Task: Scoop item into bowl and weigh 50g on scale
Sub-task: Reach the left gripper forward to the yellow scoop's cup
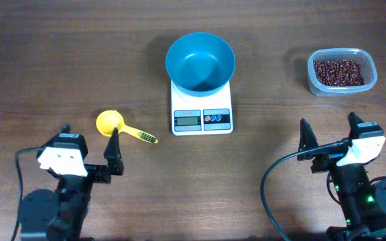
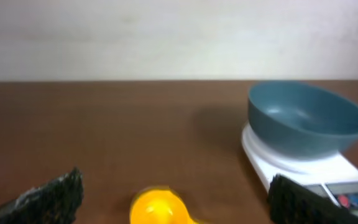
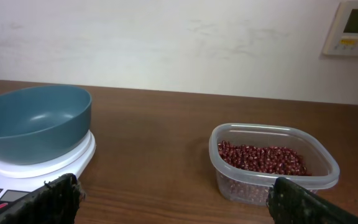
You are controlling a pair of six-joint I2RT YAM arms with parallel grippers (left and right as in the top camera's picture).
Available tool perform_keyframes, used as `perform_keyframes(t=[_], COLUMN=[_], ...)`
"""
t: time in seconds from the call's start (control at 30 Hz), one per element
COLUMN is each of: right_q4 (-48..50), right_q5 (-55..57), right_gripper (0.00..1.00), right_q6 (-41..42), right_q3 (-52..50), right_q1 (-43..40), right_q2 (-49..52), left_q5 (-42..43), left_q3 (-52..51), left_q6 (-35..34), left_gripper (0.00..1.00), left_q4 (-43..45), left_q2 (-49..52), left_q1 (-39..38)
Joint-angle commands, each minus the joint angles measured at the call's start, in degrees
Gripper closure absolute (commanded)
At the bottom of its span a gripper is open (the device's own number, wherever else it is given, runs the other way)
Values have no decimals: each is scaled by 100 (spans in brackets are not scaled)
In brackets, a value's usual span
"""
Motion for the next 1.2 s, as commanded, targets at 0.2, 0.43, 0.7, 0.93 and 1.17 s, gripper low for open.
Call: perform_keyframes(t=[0.2, 0.43, 0.7, 0.93, 1.17], right_q4=[-31, -31, -31, -31, -31], right_q5=[-11, -11, -11, -11, -11], right_gripper=[1, 1, 1, 1, 1], right_q6=[4, 4, 4, 4, 4], right_q3=[-31, -31, -31, -31, -31], right_q1=[31, 31, 31, 31, 31], right_q2=[-48, -48, -48, -48, -48], left_q5=[339, 339, 1108, 1755, 1064], left_q3=[2441, 3740, 5101, 5152, 5174], left_q6=[-315, -310, -310, -313, -1652], left_gripper=[1, 1, 1, 1, 1], left_q4=[-2404, -3679, -4562, -4566, -3974], left_q2=[372, 1862, 3211, 3230, 3327], left_q1=[2, 2, 2, 2, 2])
